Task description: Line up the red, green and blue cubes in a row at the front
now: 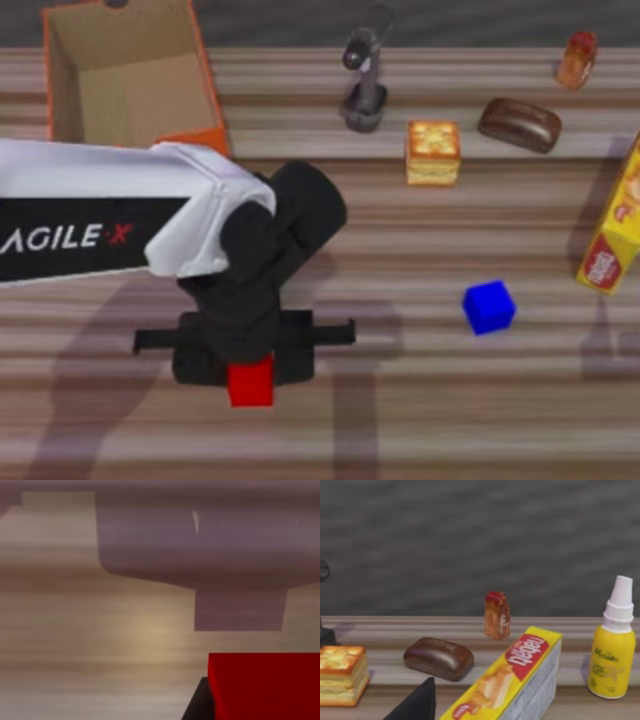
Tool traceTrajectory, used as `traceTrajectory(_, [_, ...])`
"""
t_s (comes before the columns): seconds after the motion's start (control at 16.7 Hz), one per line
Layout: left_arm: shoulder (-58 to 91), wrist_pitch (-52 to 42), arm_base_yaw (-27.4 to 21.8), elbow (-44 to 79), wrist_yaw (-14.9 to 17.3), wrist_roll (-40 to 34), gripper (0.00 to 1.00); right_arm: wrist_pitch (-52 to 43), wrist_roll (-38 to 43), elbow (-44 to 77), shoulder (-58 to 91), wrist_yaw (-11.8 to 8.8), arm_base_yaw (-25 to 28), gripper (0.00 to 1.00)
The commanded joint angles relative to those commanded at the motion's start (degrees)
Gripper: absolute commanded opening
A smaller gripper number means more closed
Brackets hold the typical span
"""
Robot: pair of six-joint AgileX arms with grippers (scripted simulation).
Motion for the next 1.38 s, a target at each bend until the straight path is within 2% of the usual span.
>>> traceTrajectory(0.18, [2.0, 4.3, -0.1, -2.7, 0.0, 0.0, 0.0, 0.0, 0.0, 0.0, 0.0, 0.0, 0.0, 1.0])
traceTrajectory(0.42, [2.1, 4.6, -0.1, -2.9, -0.1, 0.0, 0.0, 0.0, 0.0, 0.0, 0.0, 0.0, 0.0, 1.0])
traceTrajectory(1.2, [2.1, 4.6, -0.1, -2.9, -0.1, 0.0, 0.98, 0.0, 0.0, 0.0, 0.0, 0.0, 0.0, 1.0])
traceTrajectory(1.38, [2.1, 4.6, -0.1, -2.9, -0.1, 0.0, 1.0, 0.0, 0.0, 0.0, 0.0, 0.0, 0.0, 1.0])
